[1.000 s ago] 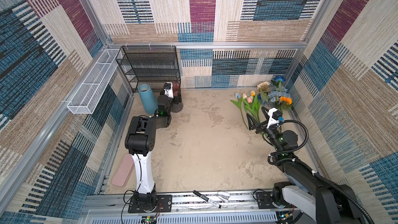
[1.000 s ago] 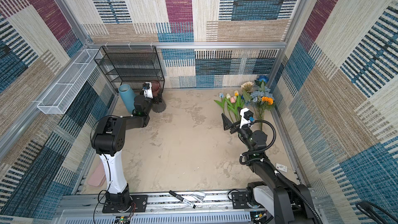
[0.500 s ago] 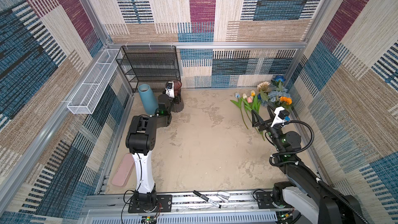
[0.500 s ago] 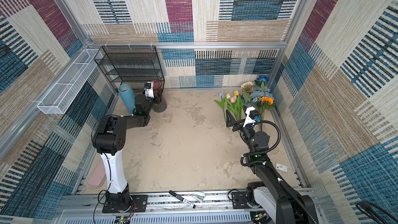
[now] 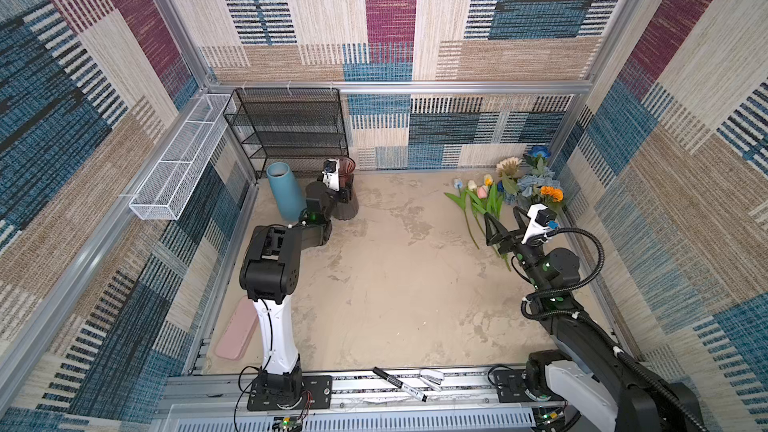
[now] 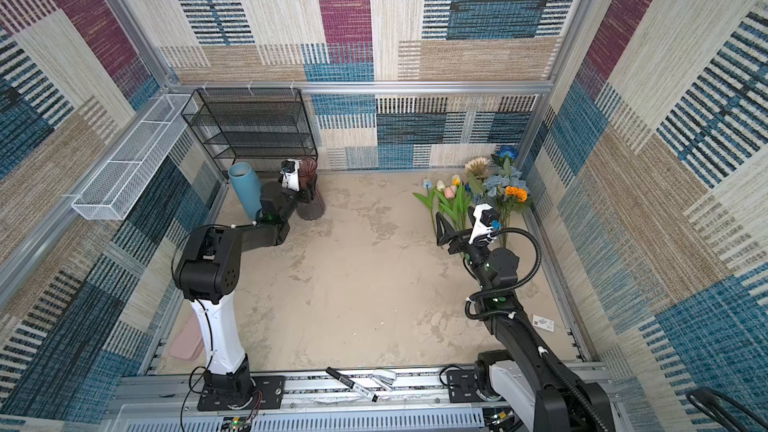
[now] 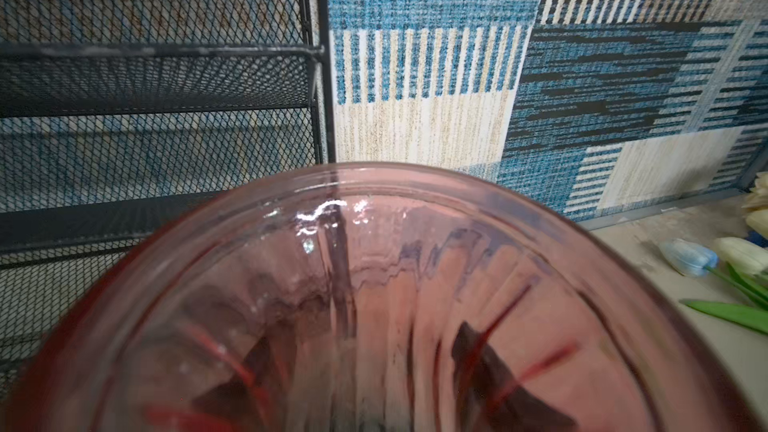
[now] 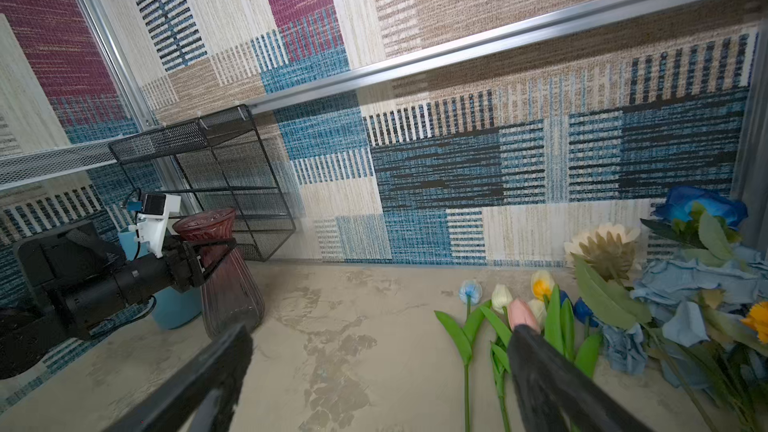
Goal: Arrange the flowers into the vase
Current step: 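Slide the pink vase toward the table center with the left gripper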
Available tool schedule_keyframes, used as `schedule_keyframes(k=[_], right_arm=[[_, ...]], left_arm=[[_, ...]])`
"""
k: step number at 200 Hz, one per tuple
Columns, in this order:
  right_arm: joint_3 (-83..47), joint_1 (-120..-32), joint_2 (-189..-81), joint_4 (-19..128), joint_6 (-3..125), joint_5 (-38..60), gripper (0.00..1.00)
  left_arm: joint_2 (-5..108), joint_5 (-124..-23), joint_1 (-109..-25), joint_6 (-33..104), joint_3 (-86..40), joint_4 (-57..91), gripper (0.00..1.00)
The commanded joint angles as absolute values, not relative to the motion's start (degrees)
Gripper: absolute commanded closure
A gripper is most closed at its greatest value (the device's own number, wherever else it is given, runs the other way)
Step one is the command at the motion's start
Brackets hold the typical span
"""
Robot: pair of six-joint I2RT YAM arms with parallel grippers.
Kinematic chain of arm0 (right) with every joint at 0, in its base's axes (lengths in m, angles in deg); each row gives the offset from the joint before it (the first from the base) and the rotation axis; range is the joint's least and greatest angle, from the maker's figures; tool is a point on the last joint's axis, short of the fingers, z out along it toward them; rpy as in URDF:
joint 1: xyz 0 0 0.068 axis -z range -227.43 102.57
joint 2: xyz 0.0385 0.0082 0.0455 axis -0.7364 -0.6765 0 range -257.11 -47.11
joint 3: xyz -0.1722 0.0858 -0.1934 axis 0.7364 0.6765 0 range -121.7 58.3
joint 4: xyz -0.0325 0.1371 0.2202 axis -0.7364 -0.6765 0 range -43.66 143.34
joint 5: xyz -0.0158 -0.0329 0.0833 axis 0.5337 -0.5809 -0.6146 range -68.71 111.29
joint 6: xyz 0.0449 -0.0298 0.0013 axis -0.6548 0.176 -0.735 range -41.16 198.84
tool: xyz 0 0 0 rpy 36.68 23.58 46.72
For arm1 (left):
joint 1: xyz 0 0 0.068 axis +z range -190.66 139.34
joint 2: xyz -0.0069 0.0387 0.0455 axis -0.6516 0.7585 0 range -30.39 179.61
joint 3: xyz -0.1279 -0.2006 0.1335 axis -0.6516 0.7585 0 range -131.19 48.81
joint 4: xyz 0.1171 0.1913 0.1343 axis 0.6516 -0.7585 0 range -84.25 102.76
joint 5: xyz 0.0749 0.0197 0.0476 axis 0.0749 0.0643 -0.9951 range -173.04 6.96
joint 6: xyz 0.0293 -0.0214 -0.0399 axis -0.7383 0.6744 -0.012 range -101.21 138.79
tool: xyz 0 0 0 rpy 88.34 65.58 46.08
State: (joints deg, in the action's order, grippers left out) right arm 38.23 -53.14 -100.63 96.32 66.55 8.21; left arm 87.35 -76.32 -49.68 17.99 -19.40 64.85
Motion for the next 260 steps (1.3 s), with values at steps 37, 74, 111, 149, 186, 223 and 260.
schedule_keyframes(k=[37, 74, 111, 149, 186, 223, 260], right_arm=[[37.5, -53.1, -103.5, 100.3, 65.3, 6.3, 0.00], [37.9, -53.1, -105.1, 103.0, 64.2, 5.9, 0.00], [37.2, -53.3, -107.5, 105.4, 63.2, 4.7, 0.01], [36.4, -54.1, -108.8, 106.6, 62.8, 4.2, 0.01], [36.8, -54.6, -109.2, 107.3, 62.8, 4.7, 0.01], [37.9, -54.9, -107.7, 107.0, 63.1, 5.8, 0.01], [37.9, -55.0, -108.3, 107.4, 63.8, 4.5, 0.01]], left_arm=[[83.9, -74.0, -53.8, 15.2, -16.5, 68.8, 0.90], [80.3, -74.0, -58.1, 13.8, -13.9, 68.4, 0.91], [77.7, -73.9, -62.9, 13.3, -11.5, 68.7, 0.92], [75.5, -72.5, -67.6, 14.0, -9.8, 69.3, 0.92], [74.5, -69.9, -72.1, 14.4, -9.9, 67.5, 0.92], [76.8, -65.6, -74.7, 18.2, -12.3, 68.2, 0.92], [78.5, -64.0, -76.4, 18.2, -11.3, 73.0, 0.91]])
